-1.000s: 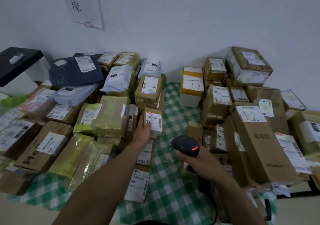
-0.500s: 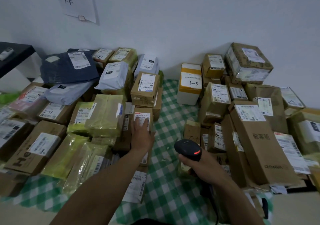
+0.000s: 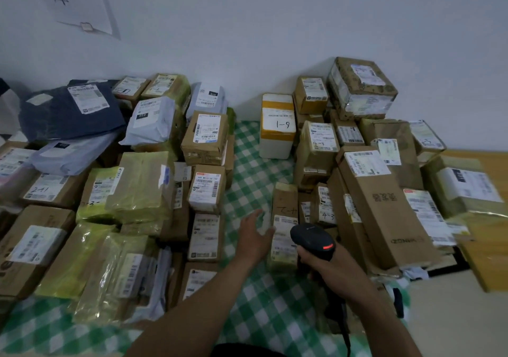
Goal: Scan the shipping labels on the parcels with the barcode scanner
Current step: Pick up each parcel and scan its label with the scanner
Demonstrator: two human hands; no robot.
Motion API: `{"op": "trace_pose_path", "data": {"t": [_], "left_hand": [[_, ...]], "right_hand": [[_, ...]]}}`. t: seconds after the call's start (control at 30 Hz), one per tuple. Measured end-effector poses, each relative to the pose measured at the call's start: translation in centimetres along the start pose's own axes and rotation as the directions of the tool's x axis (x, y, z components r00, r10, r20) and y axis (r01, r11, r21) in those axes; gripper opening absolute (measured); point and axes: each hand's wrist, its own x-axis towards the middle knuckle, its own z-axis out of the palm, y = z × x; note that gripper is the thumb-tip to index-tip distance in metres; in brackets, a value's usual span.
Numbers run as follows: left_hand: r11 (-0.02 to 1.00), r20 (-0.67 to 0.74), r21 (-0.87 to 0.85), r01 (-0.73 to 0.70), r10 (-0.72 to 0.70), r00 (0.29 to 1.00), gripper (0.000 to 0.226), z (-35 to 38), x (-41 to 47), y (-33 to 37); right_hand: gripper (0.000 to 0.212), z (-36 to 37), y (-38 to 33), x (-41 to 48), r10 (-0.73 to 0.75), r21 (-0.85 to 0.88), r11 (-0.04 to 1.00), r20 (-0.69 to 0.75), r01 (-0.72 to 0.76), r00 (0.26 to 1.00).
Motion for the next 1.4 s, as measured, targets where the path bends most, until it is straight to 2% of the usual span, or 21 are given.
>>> {"op": "trace_pose_path", "data": {"t": [0.1, 0.17, 0.3, 0.33, 0.4, 0.43, 0.5, 0.63, 0.7, 0.8, 0.83, 0.9, 1.03, 1.13, 1.27, 1.4], "left_hand": [[0.982, 0.125, -0.148, 0.118, -0.100, 0.987, 0.080, 2.6, -0.1, -0.9], [0.962, 0.187, -0.195, 0.190, -0.154, 0.970, 0.083, 3.4, -0.1, -1.8], [0.910, 0.317, -0.235, 0.343, -0.262, 0.912, 0.049, 3.8, -1.0, -2.6], [0.891, 0.353, -0.251, 0.379, -0.280, 0.893, 0.051, 3.7, -1.3, -2.7], [0.859, 0.409, -0.273, 0.434, -0.305, 0.860, 0.088, 3.7, -1.9, -3.2], [0.853, 0.425, -0.281, 0.441, -0.301, 0.854, 0.102, 3.8, -2.0, -3.6], [0.850, 0.451, -0.312, 0.423, -0.260, 0.854, 0.111, 4.1, -2.5, -4.2], [0.849, 0.451, -0.380, 0.366, -0.175, 0.875, 0.117, 4.6, -3.3, -4.9], [0.835, 0.442, -0.414, 0.363, -0.164, 0.882, 0.108, 4.4, -3.7, -4.8], [0.779, 0.385, -0.507, 0.368, -0.178, 0.906, 0.074, 2.9, -3.9, -4.7], [0.762, 0.345, -0.545, 0.351, -0.179, 0.922, 0.069, 2.2, -4.1, -4.6], [0.776, 0.234, -0.564, 0.284, -0.180, 0.955, 0.075, 0.2, -4.4, -3.9], [0.916, 0.009, -0.382, 0.122, -0.128, 0.992, 0.071, -5.0, -5.3, -1.3], [0.952, -0.069, -0.296, 0.075, -0.099, 0.993, 0.075, -9.0, -6.1, 0.3], [0.993, -0.178, -0.115, -0.003, -0.018, 0.984, 0.062, -13.7, -8.4, 2.6], [0.994, -0.277, -0.097, -0.057, 0.028, 0.961, 0.074, -17.4, -10.9, 4.5]], "right_hand": [[0.015, -0.7, 0.6, -0.6, 0.033, 0.007, 0.999, -0.024, -0.032, 0.999], [0.015, -0.9, 1.1, -0.9, 0.039, 0.029, 0.999, -0.050, -0.038, 0.998], [0.022, -1.2, 2.0, -1.5, 0.075, 0.039, 0.997, -0.098, -0.071, 0.992], [0.023, -1.3, 2.2, -1.6, 0.078, 0.041, 0.996, -0.097, -0.074, 0.992], [0.023, -1.4, 2.5, -1.8, 0.085, 0.039, 0.996, -0.095, -0.081, 0.992], [0.023, -1.4, 2.6, -1.9, 0.088, 0.034, 0.996, -0.097, -0.085, 0.991], [0.024, -1.4, 2.9, -2.0, 0.094, 0.033, 0.995, -0.099, -0.091, 0.991], [0.027, -1.2, 3.1, -1.9, 0.108, 0.049, 0.993, -0.089, -0.104, 0.990], [0.025, -1.1, 2.9, -1.9, 0.101, 0.048, 0.994, -0.091, -0.097, 0.991], [0.021, -1.0, 2.6, -1.7, 0.083, 0.074, 0.994, -0.098, -0.076, 0.992], [0.020, -1.0, 2.3, -1.6, 0.071, 0.083, 0.995, -0.110, -0.062, 0.991], [0.018, -0.9, 1.6, -1.0, 0.035, 0.073, 0.997, -0.131, -0.025, 0.991], [0.030, -0.4, -0.2, 0.2, -0.073, 0.061, 0.995, -0.128, 0.082, 0.989], [0.042, 0.0, -2.1, 0.5, -0.180, 0.021, 0.983, -0.103, 0.183, 0.978], [0.047, 1.0, -4.7, 0.9, -0.311, -0.064, 0.950, -0.079, 0.306, 0.947], [0.056, 2.9, -6.4, 0.9, -0.397, -0.145, 0.909, -0.022, 0.390, 0.917]]}}
